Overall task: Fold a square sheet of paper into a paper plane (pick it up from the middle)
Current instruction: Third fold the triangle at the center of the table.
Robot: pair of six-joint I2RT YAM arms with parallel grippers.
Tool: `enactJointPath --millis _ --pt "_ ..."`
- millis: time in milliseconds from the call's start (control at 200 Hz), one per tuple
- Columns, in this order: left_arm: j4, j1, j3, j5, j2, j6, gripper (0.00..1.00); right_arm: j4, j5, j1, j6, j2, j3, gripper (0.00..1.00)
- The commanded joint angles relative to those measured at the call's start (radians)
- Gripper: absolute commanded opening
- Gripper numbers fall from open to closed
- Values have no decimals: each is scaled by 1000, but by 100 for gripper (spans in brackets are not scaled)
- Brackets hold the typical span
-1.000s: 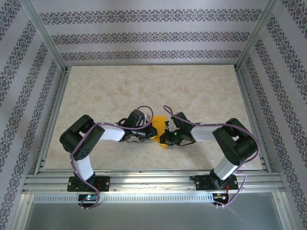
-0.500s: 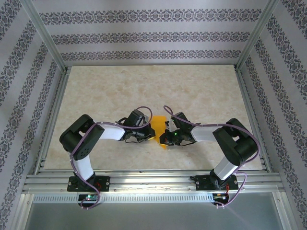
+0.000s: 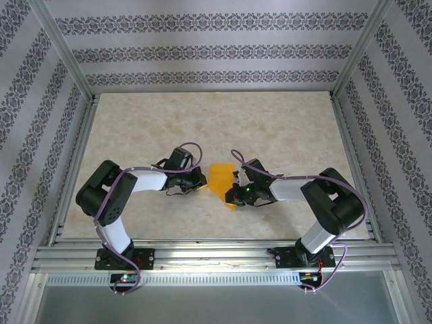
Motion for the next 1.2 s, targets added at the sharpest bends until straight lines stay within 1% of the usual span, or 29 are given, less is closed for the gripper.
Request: enactJointPath --millis 0,95,190,295,430,570,809,889,1054,1194 --pt "-72 5 35 -26 -55 61 3 -103 52 -9 -19 11 -31 0" --pt "-46 -15 62 24 -63 85 3 -105 49 -11 -17 4 -28 0" --pt "-23 -49 81 47 -49 90 3 -109 47 -11 -18 0 -24 0" --pt "35 -73 80 81 -5 64 3 -109 47 -12 -17 0 -22 1" --pt "123 -81 59 106 55 33 3 -106 42 -12 -15 -2 -18 1" --pt "54 -79 53 69 91 55 3 -104 22 -15 -12 -19 -3 1" --pt "25 -78 -6 22 79 67 2 -95 -17 -2 1 -75 72 2" --pt "24 -79 -10 21 81 67 2 -80 -21 12 7 -51 104 4" --pt "18 -79 -3 24 79 69 1 -70 -21 35 14 52 173 3" --pt "8 -79 4 23 78 76 1 -58 -10 56 16 113 199 3"
